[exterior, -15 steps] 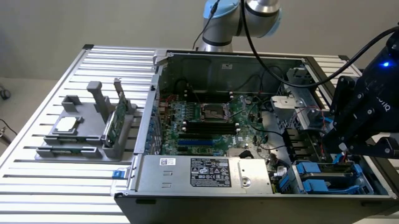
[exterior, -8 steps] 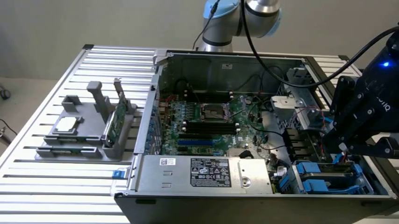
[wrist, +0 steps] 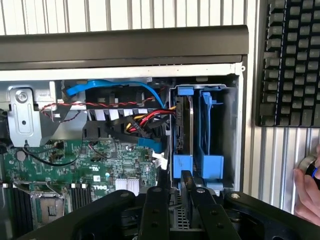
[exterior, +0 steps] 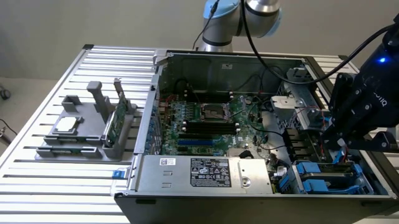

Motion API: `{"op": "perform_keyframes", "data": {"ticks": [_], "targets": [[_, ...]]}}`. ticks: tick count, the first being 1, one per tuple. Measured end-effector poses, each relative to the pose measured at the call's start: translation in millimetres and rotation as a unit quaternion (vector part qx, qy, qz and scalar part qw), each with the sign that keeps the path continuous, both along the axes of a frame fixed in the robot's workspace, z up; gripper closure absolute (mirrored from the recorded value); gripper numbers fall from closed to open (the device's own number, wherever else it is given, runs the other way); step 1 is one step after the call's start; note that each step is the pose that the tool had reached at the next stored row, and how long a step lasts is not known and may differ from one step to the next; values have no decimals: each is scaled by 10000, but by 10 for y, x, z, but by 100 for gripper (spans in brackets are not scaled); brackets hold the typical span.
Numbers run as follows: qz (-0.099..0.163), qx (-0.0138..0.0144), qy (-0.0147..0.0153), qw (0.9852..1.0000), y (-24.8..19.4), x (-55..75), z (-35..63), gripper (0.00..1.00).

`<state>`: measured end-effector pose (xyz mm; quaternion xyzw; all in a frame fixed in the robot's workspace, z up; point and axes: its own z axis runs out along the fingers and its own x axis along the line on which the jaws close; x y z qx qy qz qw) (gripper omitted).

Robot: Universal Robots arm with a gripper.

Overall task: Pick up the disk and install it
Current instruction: 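Insert the second disk wire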

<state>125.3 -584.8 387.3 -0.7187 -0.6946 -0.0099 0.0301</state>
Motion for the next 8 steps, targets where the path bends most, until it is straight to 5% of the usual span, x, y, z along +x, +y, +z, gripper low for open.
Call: {"op": "perform_keyframes", "data": {"ticks": [4,8], "targets": [[1,-3,0,10000,69,28,-3,75],[0,-64,0,10000,77,62,-17,75]]}}
